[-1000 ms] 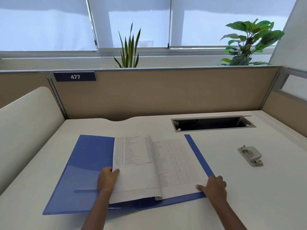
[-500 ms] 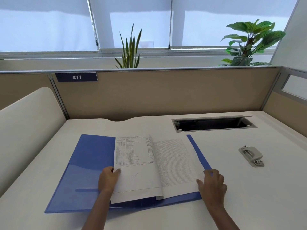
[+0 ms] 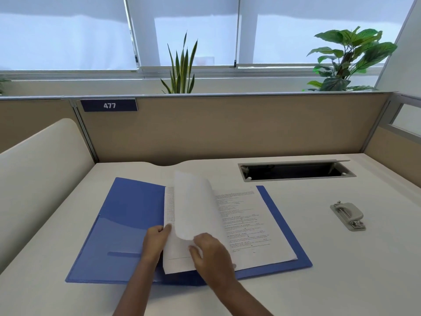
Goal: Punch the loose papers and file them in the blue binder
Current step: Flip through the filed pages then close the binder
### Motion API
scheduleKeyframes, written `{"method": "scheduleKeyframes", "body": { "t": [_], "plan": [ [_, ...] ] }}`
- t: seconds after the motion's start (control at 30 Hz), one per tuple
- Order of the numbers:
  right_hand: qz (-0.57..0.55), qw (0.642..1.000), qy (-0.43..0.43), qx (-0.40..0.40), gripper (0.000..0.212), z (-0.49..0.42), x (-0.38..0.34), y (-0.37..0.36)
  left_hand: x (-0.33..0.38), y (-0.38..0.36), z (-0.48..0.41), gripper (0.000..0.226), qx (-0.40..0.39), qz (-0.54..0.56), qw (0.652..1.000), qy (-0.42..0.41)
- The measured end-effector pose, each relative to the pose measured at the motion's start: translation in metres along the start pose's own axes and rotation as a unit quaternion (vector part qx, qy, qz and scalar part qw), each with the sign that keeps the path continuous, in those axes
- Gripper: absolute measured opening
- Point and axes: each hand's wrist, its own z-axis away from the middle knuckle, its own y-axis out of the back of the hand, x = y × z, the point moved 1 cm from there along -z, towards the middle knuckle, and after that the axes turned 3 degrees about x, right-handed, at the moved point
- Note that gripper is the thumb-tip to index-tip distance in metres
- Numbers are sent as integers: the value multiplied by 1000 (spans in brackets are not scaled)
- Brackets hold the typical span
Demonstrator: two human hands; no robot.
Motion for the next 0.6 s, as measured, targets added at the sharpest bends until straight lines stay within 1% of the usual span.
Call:
{"method": "scheduleKeyframes", "body": {
  "t": [0.1, 0.13, 0.23, 0.3, 0.37, 0.4, 0.5, 0.57, 0.6],
  "plan": [
    [29, 998, 4, -56, 30, 1, -4, -14, 8, -2, 5, 57, 20, -3, 999, 45],
    [34, 997, 3, -68, 30, 1, -4, -17, 9, -2, 5, 58, 21, -6, 999, 43],
    [-5, 996, 3, -84, 32, 5, 2, -19, 3, -2, 3, 47, -11, -13, 1000, -15],
    [-58, 995, -13, -78, 34, 7, 8, -14, -3, 3, 3, 36, -25, -10, 999, -19],
    [-104, 991, -55, -57, 36, 9, 16, -5, -5, 7, 2, 29, -18, -6, 1000, -15],
    [-117, 989, -81, -46, 36, 9, 23, 0, -5, 9, 1, 29, -11, -11, 1000, -16],
    [-118, 981, -155, -12, 28, 7, 51, 16, -4, 13, -3, 42, 13, -34, 999, -25],
    [-83, 978, -193, 1, 23, 6, 74, 25, -3, 15, -5, 46, 28, -61, 997, -37],
    [-55, 976, -211, 6, 25, 7, 86, 30, -3, 16, -7, 47, 32, -73, 996, -42]
  ]
}}
